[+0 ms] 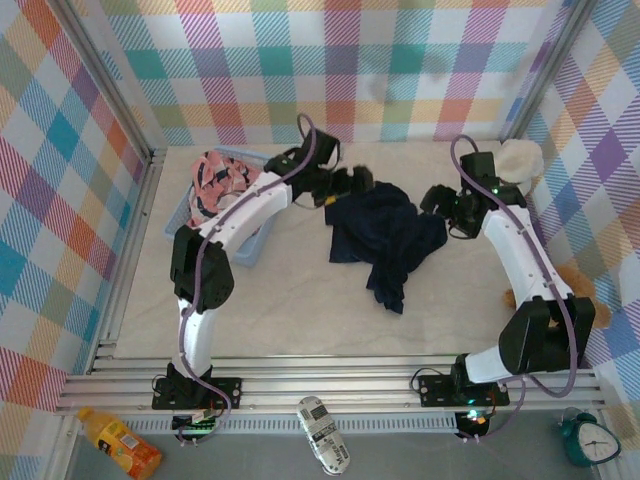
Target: Fold and stack the mixed laundry pile
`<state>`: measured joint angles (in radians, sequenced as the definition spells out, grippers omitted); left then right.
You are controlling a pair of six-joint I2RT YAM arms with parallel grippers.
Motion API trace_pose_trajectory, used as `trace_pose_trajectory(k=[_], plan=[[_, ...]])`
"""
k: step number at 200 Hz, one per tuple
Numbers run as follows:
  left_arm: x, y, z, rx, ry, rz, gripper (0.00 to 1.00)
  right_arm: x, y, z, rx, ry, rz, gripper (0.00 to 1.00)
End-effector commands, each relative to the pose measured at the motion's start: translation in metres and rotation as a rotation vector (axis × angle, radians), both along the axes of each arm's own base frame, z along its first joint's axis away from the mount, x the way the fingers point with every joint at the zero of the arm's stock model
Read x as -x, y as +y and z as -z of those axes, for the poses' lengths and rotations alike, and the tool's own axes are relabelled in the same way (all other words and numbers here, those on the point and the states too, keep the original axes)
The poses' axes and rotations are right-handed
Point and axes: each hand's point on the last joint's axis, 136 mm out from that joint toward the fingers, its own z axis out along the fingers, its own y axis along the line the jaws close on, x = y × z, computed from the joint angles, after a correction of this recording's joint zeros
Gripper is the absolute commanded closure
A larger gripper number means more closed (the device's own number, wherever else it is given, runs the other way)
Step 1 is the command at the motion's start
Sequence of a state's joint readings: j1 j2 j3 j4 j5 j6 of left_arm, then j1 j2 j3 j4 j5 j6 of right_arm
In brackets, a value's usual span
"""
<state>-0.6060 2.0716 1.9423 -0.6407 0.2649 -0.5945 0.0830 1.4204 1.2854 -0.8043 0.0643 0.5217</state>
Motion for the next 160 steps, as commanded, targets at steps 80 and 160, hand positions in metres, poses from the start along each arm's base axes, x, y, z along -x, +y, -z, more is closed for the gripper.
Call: trace_pose_trajectory(k=[80,160], plan=[[0.014,0.131,0.085,-0.274,0.042,-0.259,0.00,0.057,0.107,0.094,-0.249,0.265,-0.143,0.31],[0.019,0.211,0.099,-0.422,0.067,-0.388,0.00,0.017,0.108,0.050,-0.105,0.153,-0.241,1.00]])
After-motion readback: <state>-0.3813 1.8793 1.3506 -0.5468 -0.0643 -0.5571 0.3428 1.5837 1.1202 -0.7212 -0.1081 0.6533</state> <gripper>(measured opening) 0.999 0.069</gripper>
